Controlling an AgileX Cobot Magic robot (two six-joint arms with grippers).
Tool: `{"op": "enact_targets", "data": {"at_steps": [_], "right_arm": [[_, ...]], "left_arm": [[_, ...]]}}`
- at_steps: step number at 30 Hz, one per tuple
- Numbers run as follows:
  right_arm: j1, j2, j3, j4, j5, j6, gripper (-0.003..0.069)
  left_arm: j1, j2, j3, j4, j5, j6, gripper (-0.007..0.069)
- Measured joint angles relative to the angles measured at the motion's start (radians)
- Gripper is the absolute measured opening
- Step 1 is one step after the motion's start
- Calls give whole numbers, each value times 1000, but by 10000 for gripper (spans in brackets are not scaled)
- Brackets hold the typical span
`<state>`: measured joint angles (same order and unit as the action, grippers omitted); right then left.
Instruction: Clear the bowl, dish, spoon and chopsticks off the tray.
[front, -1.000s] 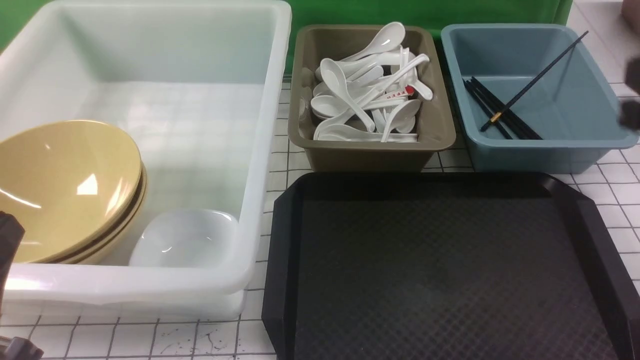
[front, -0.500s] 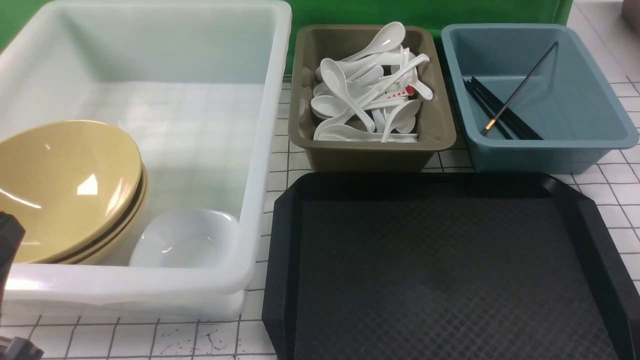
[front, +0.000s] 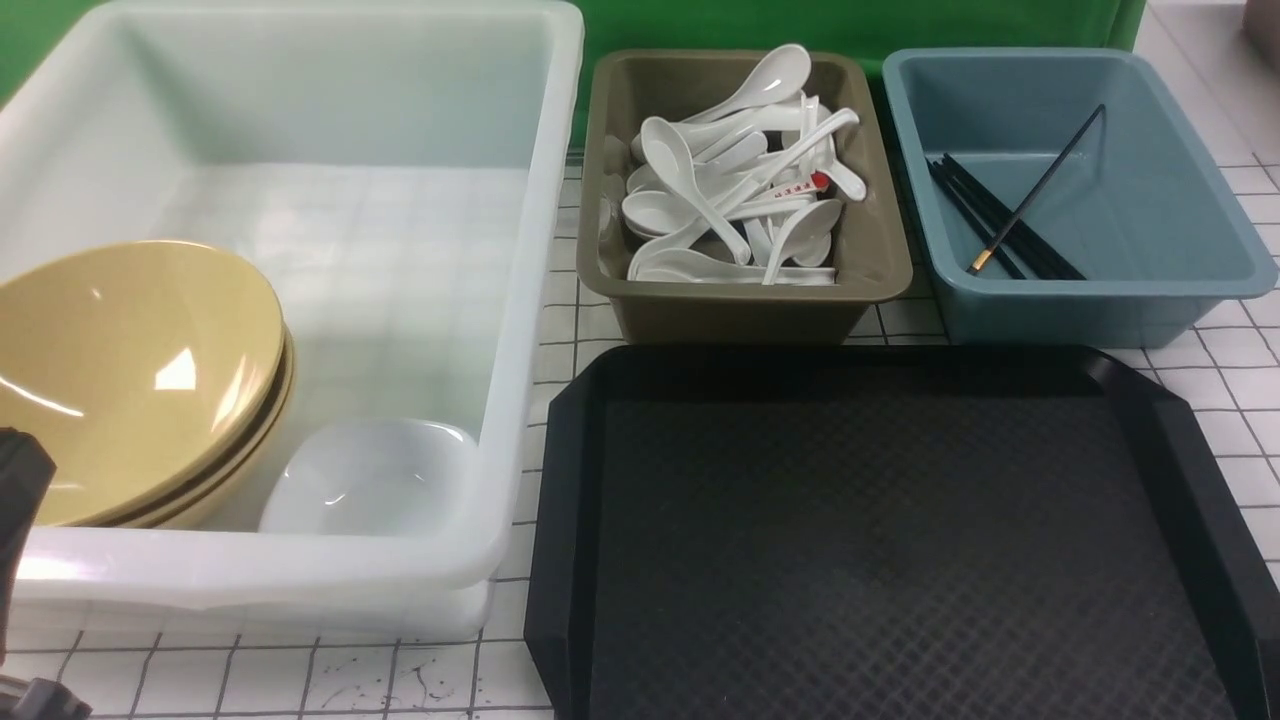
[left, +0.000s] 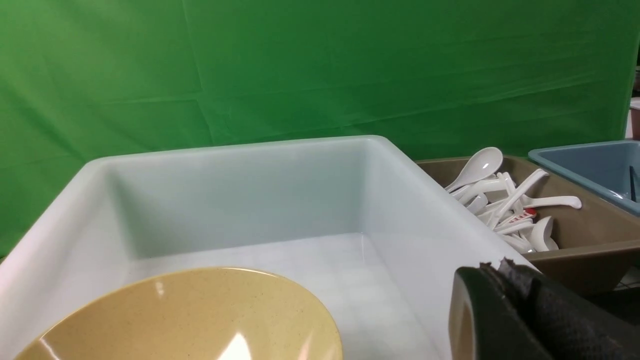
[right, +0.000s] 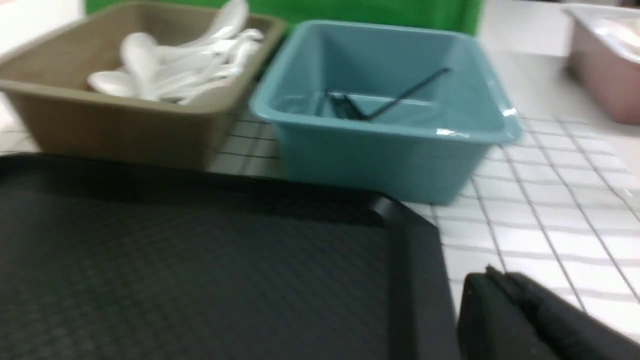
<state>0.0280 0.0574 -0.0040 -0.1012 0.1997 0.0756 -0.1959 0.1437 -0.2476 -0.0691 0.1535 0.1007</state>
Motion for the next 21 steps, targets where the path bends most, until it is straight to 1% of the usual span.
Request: {"op": "enact_targets", "data": {"at_steps": [4, 7, 21], "right_arm": [[-30, -60, 28, 41, 39, 0, 40], [-46, -67, 30, 56, 114, -2, 42], [-46, -66, 30, 56, 120, -4, 50]], "left_arm": [[0, 0, 0, 0, 0, 0, -6], [0, 0, 0, 0, 0, 0, -6], [0, 0, 1, 0, 1, 0, -6]]}}
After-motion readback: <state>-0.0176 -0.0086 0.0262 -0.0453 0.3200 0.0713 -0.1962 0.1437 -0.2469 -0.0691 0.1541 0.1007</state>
